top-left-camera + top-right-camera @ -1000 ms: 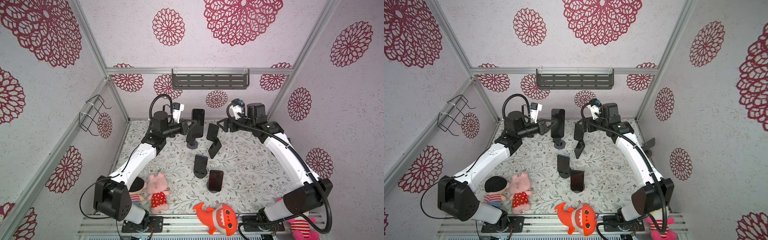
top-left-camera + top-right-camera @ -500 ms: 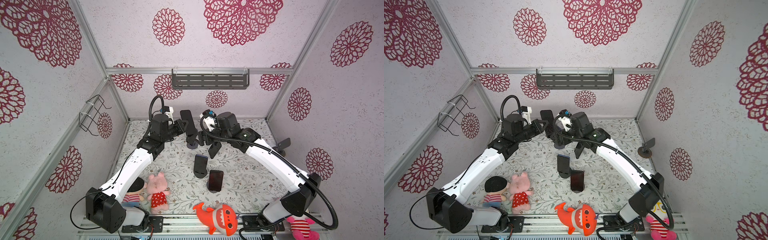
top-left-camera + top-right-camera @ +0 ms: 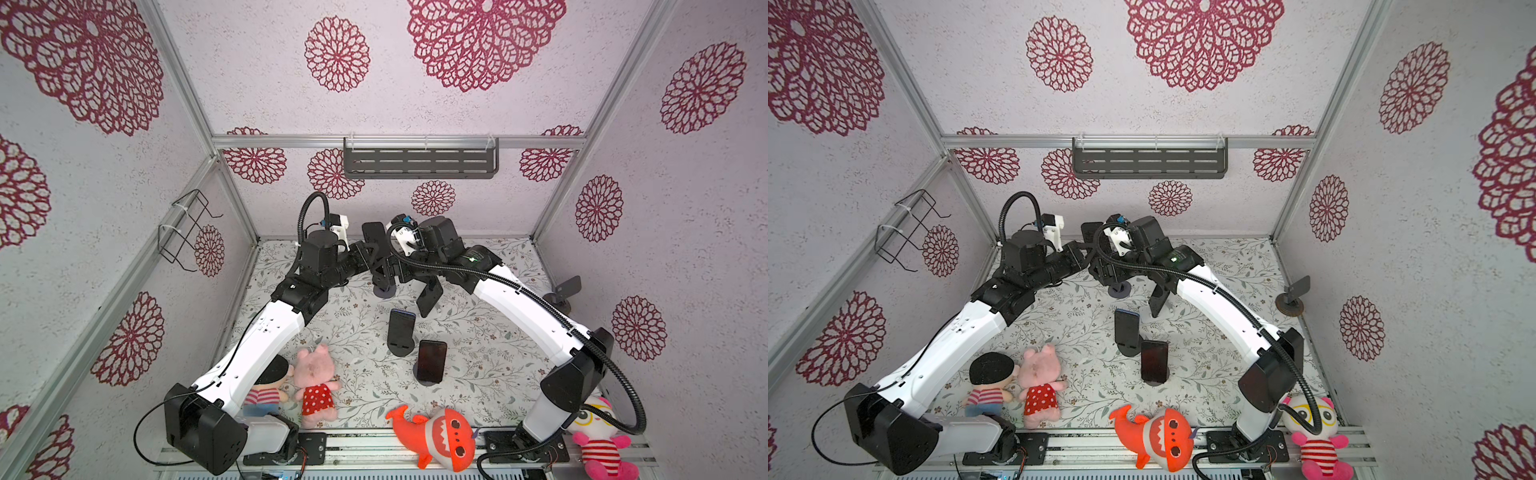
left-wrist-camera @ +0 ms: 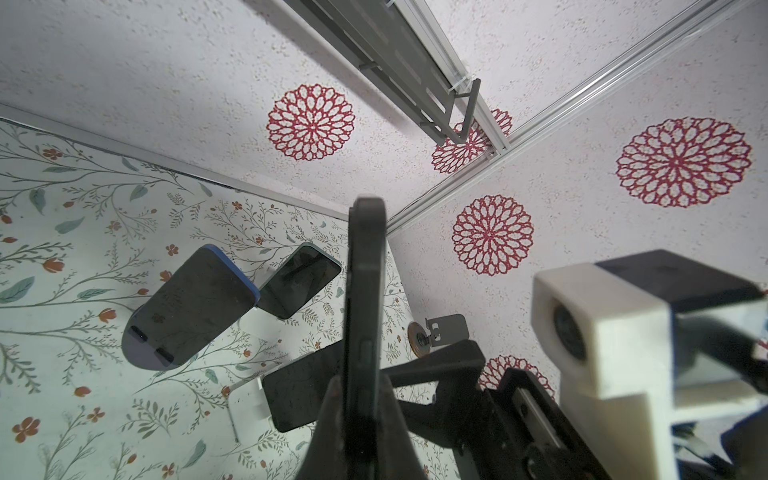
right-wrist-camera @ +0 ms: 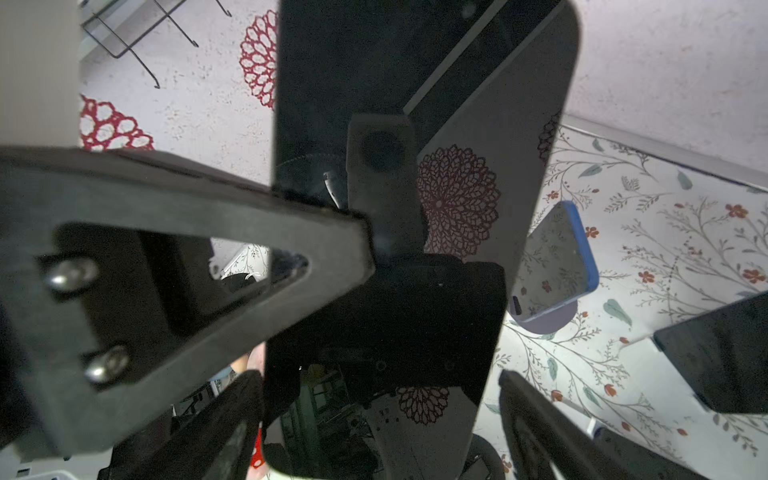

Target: Remove the phone from the phone stand

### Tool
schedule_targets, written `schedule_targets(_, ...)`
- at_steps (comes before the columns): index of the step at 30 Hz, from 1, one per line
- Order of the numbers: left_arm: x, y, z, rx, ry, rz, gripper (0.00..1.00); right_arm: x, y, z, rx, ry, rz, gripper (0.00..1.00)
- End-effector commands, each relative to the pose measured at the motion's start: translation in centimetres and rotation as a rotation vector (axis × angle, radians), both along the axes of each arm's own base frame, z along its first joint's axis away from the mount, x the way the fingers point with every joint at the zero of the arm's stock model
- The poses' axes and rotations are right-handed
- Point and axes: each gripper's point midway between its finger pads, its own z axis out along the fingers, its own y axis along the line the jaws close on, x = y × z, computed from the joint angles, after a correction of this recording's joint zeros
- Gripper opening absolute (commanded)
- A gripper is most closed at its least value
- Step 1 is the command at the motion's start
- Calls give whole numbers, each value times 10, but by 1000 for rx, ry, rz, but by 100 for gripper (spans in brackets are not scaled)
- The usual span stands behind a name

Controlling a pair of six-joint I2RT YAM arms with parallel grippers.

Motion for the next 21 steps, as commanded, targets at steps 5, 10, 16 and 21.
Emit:
schedule_targets(5,-6,-3,34,-56,-84,-14,0,1,7,21,67,-30,0,86)
schedule_targets(10,-4,-1,31,-50,-79,-2,0,6,12,20,81,-39,-17,86)
schedule_targets(16,-5,-1,31,-52,-80,1,0,8,15,13,68,-29,-22,80)
schedule_targets(21,-4,-3,31,-54,-80,-4,0,11,15,11,66,-31,-36,72)
